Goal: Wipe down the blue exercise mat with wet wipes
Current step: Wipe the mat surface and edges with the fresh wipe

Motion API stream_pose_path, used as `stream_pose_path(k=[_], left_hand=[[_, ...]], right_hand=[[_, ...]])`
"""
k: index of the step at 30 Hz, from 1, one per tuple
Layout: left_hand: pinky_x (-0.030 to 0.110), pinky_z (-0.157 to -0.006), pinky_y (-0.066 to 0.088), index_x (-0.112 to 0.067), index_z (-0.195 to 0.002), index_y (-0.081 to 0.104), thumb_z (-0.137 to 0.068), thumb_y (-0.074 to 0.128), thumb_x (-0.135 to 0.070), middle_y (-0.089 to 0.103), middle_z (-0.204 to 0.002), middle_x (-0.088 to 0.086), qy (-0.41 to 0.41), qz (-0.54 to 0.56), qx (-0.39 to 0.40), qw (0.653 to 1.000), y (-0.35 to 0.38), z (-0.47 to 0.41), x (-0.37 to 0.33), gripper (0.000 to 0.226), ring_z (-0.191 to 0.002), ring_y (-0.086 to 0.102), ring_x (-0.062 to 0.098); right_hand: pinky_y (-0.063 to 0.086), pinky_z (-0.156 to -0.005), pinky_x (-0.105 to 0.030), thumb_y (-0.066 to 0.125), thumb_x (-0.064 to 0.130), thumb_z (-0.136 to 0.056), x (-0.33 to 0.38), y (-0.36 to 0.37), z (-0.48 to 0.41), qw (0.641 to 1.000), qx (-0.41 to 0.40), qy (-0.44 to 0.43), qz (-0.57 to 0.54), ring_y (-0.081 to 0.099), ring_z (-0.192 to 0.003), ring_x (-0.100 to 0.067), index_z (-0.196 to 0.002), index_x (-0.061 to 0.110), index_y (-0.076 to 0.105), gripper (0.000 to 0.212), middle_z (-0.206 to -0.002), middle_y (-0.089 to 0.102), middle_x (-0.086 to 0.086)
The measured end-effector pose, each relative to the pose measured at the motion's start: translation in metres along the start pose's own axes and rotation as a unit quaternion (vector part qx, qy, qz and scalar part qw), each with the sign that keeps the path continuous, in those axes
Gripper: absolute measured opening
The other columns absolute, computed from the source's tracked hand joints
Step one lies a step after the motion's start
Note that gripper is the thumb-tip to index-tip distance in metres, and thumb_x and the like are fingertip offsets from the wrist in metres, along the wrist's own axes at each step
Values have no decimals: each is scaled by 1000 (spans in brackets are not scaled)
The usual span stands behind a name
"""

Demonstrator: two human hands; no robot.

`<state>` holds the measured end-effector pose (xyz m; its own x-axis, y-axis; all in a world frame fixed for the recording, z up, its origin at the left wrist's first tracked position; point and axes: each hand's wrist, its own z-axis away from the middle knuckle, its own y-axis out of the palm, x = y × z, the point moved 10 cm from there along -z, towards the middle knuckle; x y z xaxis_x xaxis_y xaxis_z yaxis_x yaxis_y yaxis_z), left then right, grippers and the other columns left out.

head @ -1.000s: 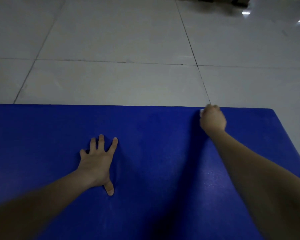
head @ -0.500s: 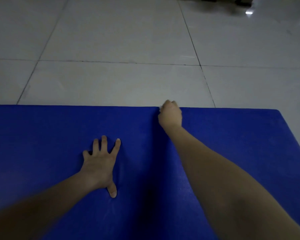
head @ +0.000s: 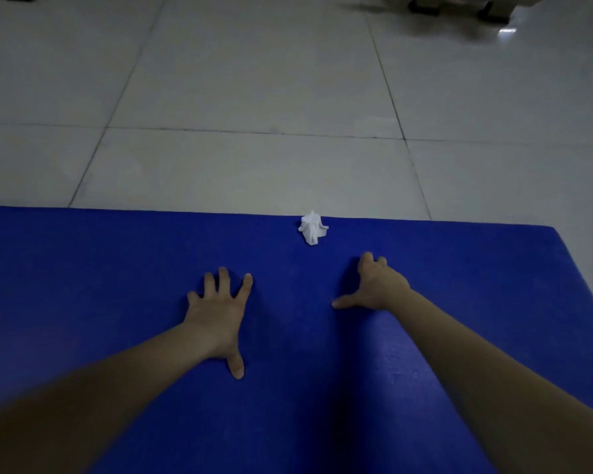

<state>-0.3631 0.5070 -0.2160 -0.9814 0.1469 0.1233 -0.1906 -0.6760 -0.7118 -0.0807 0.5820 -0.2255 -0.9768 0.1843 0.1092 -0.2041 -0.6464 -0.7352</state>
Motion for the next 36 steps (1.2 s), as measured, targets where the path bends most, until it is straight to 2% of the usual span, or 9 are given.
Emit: stream_pose_path(k=[2, 4, 6, 9, 17, 20, 24, 30, 36], left_hand=[[47, -106, 43, -20, -160, 2, -54, 84, -72, 17, -159, 20, 4, -22, -5, 1000, -20, -4, -3, 144, -143, 28, 39], [32, -74, 47, -20, -124, 55, -73, 75, -65, 59, -119, 4, 41, 7, -79, 996, -61, -17, -18, 71, -100, 57, 20], [31, -61, 40, -18, -94, 60, -87, 68, -48, 62, -92, -2, 67, 68, -195, 976, -111, -33, -37, 32, -77, 54, 16], [33, -63, 41, -15, -98, 63, -95, 59, -26, 55, -96, 0, 114, 181, -320, 923, -157, -59, -63, 12, -81, 53, 19], [36, -69, 47, -6, -98, 65, -102, 55, -28, 56, -95, 6, 202, 118, -357, 904, -169, -106, -103, 24, -82, 54, 21], [33, -66, 37, -8, -102, 60, -101, 52, -22, 55, -94, 5, 211, 95, -357, 905, -172, -109, -106, 16, -80, 50, 20], [35, -68, 44, -9, -98, 60, -100, 52, -20, 58, -95, 5, 197, 111, -340, 913, -169, -114, -81, 14, -81, 54, 22], [34, -65, 45, -11, -88, 60, -94, 56, -19, 61, -88, 3, 62, 171, -343, 922, -139, -109, 46, 10, -77, 57, 20], [32, -51, 37, -8, -93, 55, -99, 55, -29, 58, -83, 4, -140, 268, -350, 887, -109, -103, 111, 22, -68, 53, 20]], right_hand=[[50, -99, -50, 85, 74, -52, 3, -3, -7, 1000, 10, -3, 16, 50, -126, -33, -150, 14, 20, 131, -146, 37, -12], [51, -98, -47, 86, 74, -49, 8, -11, -13, 999, 30, -6, 43, 55, -120, -31, -146, 13, 28, 128, -130, 50, -7], [53, -95, -45, 86, 73, -48, 12, -16, -18, 998, 41, -9, 55, 61, -104, -28, -137, 14, 37, 118, -98, 54, 0], [54, -93, -46, 86, 74, -47, 13, -15, -23, 997, 52, -10, 57, 64, -99, -27, -138, 13, 36, 120, -84, 50, 1], [55, -90, -43, 85, 79, -42, 12, -10, -26, 997, 48, -11, 60, 64, -97, -25, -134, 14, 39, 122, -85, 54, 1], [52, -92, -42, 83, 81, -40, 15, -13, -27, 996, 44, -15, 74, 60, -103, -25, -135, 16, 41, 122, -101, 56, 2], [51, -96, -44, 81, 83, -39, 14, -13, -32, 996, 36, -25, 80, 56, -107, -24, -136, 18, 42, 123, -115, 54, 2], [49, -98, -45, 78, 86, -33, 12, -11, -33, 995, 39, -26, 85, 54, -113, -24, -134, 19, 42, 126, -122, 54, 2], [50, -97, -44, 81, 83, -38, 11, -13, -29, 995, 38, -20, 86, 55, -112, -25, -134, 17, 41, 123, -117, 53, 2]])
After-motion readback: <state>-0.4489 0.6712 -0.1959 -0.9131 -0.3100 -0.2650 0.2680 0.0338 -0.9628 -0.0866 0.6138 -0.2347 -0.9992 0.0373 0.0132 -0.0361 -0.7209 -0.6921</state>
